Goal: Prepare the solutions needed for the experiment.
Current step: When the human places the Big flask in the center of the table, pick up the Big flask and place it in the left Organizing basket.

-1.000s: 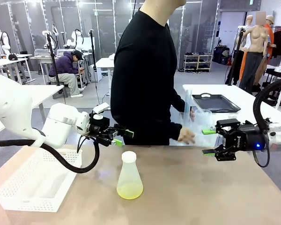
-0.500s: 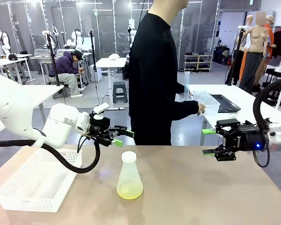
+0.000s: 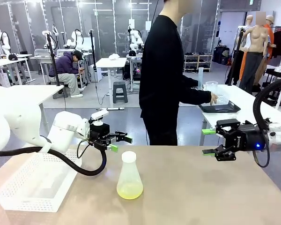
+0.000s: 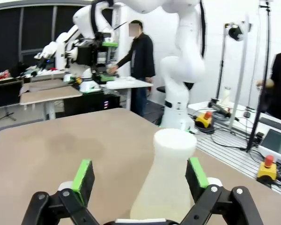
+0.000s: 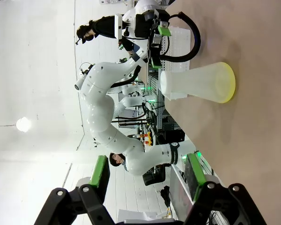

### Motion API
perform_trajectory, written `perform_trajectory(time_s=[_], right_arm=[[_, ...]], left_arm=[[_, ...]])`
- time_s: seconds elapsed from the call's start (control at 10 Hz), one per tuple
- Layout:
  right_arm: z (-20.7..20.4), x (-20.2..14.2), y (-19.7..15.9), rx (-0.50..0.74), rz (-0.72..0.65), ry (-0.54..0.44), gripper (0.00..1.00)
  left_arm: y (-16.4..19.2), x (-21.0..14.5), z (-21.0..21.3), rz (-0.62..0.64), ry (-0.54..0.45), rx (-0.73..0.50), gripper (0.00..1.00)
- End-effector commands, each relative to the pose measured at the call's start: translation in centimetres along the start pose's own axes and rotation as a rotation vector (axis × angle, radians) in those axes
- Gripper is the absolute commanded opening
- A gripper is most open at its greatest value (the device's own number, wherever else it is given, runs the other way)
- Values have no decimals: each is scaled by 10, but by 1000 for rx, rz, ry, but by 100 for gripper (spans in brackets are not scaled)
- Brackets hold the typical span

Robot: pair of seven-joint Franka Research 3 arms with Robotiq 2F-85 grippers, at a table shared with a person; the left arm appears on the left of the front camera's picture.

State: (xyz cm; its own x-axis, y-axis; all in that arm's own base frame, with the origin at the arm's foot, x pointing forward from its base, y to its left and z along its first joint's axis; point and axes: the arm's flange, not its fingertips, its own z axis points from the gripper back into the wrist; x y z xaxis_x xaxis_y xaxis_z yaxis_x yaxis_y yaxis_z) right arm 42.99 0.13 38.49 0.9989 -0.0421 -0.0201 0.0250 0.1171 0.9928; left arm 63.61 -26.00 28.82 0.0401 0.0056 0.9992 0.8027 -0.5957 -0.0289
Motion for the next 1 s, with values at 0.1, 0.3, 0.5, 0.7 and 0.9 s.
perform_trajectory(time_s=[0.1,0.3,0.5,0.7,0.9], right_arm=[[-1,0,1,-3,2,-3,82],[-1,0,1,-3,2,-3,82],[-1,0,1,-3,2,-3,82],[-1,0,1,-3,2,-3,82],[-1,0,1,-3,2,-3,82]], left_arm=[[6,-2,0,0,1,-107,100],[3,-8,-12,34,-33,-143,100],[0,-7,-6,1,-6,-87,100],[1,-11,-12,8,-18,-100,100],[-4,-21,-24,4,-11,-103,100]])
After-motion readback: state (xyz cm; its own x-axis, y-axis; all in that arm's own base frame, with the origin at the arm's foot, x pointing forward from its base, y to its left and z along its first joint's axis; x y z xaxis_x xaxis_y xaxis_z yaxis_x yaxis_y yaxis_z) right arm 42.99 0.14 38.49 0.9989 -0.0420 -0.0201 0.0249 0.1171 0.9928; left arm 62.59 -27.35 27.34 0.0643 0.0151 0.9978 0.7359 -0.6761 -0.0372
